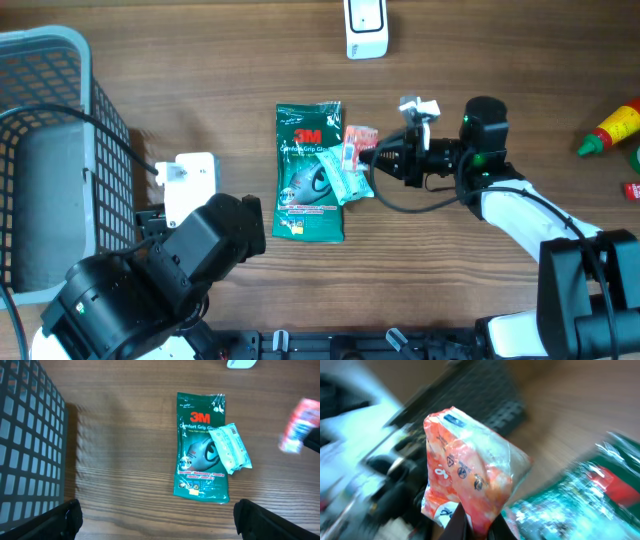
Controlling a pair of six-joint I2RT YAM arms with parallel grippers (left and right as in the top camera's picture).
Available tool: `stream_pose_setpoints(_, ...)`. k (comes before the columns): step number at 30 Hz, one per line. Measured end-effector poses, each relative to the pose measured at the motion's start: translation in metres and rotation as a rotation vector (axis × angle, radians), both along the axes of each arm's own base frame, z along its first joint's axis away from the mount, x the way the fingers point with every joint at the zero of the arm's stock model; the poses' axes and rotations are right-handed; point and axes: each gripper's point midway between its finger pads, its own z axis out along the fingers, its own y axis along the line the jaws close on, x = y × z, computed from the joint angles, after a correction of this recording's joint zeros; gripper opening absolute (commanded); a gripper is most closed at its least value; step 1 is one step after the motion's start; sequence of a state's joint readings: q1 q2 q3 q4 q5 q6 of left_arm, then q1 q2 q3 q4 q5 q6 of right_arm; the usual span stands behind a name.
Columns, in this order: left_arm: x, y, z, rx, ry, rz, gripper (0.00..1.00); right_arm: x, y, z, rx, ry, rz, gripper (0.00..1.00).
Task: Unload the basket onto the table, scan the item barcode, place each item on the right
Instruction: 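Lift the snack packet and hold it at the scanner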
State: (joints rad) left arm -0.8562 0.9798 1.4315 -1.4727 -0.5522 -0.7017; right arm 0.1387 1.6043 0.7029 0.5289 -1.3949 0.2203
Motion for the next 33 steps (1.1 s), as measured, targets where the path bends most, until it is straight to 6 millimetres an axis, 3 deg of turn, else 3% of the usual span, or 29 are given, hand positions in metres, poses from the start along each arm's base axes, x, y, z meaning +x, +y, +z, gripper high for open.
stream_pose_setpoints(8,0.0,0.0,0.0,0.0,0.0,0.0,1.0,-0.025,-0.001,0.014,0.061,-0.015,0.152,0.04)
stream_pose_setpoints(19,0.0,0.0,0.0,0.0,0.0,0.0,1.0,-0.025,-0.001,0.014,0.052,0.155,0.148,0.04)
stream_pose_setpoints(33,0.0,0.0,0.0,0.0,0.0,0.0,1.0,-0.023,-0.001,0.016,0.054,0.085,0.141,0.04)
